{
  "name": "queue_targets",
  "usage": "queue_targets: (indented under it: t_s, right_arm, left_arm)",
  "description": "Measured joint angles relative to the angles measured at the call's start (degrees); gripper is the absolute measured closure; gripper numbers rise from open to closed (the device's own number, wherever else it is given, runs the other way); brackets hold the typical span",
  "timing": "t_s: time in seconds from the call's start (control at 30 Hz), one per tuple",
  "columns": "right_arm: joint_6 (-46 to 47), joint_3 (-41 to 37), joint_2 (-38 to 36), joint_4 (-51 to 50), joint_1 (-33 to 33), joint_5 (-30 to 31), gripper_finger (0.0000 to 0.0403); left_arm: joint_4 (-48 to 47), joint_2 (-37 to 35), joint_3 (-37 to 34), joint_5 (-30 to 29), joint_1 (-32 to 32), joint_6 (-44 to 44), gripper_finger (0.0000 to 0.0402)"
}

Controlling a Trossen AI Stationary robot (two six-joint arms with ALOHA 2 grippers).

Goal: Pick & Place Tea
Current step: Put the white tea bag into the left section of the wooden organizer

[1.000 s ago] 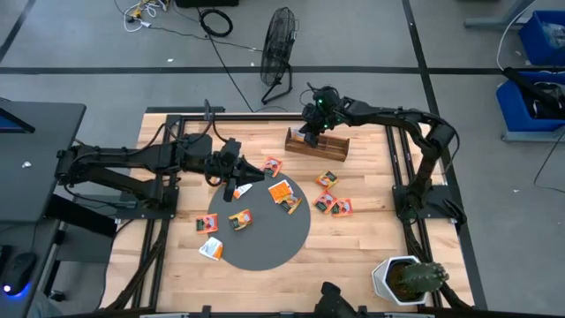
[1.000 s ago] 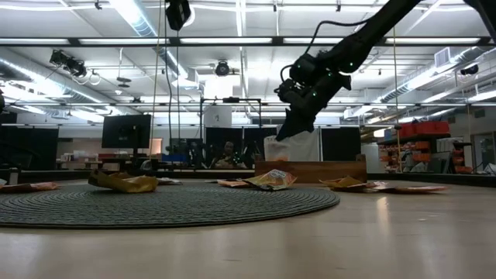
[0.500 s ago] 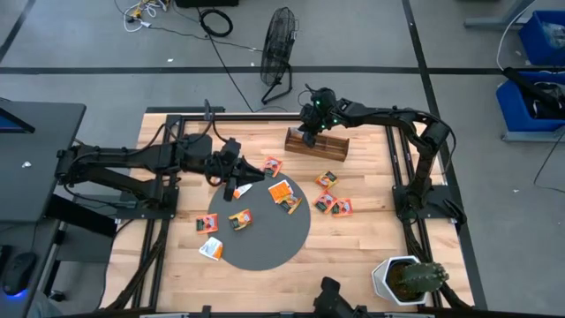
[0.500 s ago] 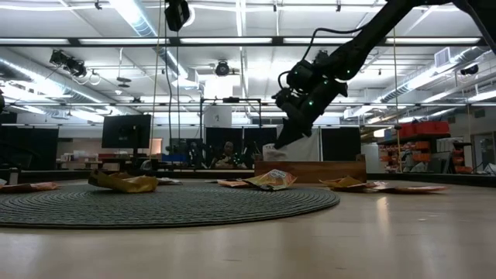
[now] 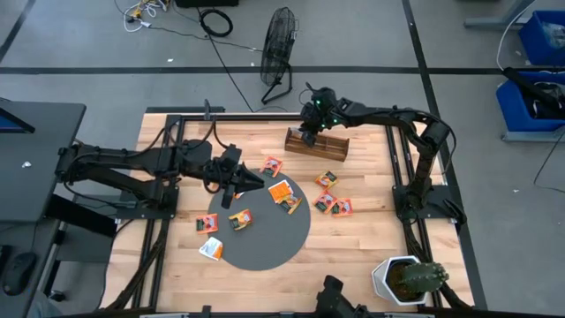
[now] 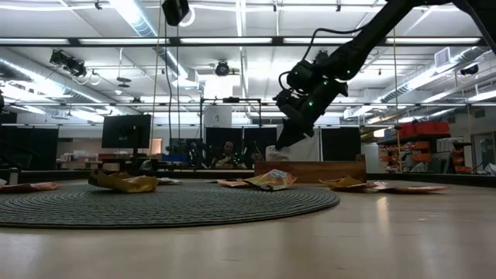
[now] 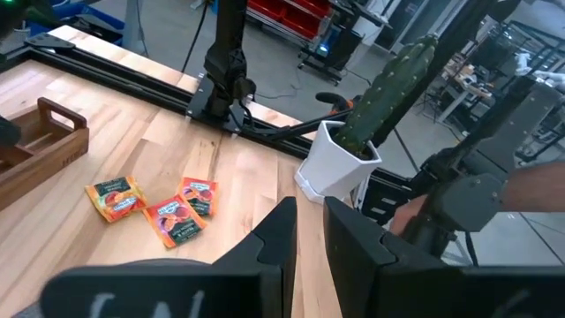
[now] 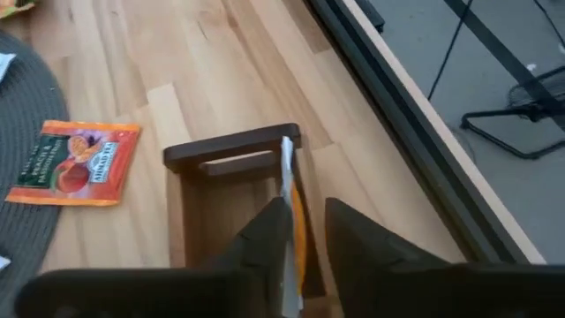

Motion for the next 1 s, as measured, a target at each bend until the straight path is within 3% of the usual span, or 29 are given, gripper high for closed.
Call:
queue_targets:
  t_s: [0.2,0.47,0.67,0.8,0.9,1.0]
  right_arm:
    - [0.1,0.0,-0.2,0.4,-0.3,7.0,0.0267]
    - [0.2,0.0,-2.0,0.5,-0.2,4.4,0.0256]
    - [4.7,0.1,-9.3,0.4,0.3,2.7,0.0258]
    - [9.3,0.1,-15.8,-2.0,2.9,-1.1,0.0265]
    - [10.8,0.1,-20.2,-5.0,6.1,-1.8,0.0268]
    - [11.5,0.1,-23.7,-8.6,9.6,-1.7,0.0268]
  left_arm:
    - [-0.1,0.0,0.0,-1.5,-1.2,0.0,0.0340]
    - [-2.0,0.0,0.1,-1.7,-1.2,-1.1,0.0340]
    - [-21.6,0.0,0.1,-5.7,-1.1,-3.3,0.0340]
    - [-39.6,0.0,-0.1,-11.3,-0.3,-11.1,0.0336]
    - [-46.8,-0.2,-1.4,-8.7,-0.6,-14.5,0.0315]
    - [-48.2,-1.3,-3.6,-5.4,-2.5,-19.9,0.0276]
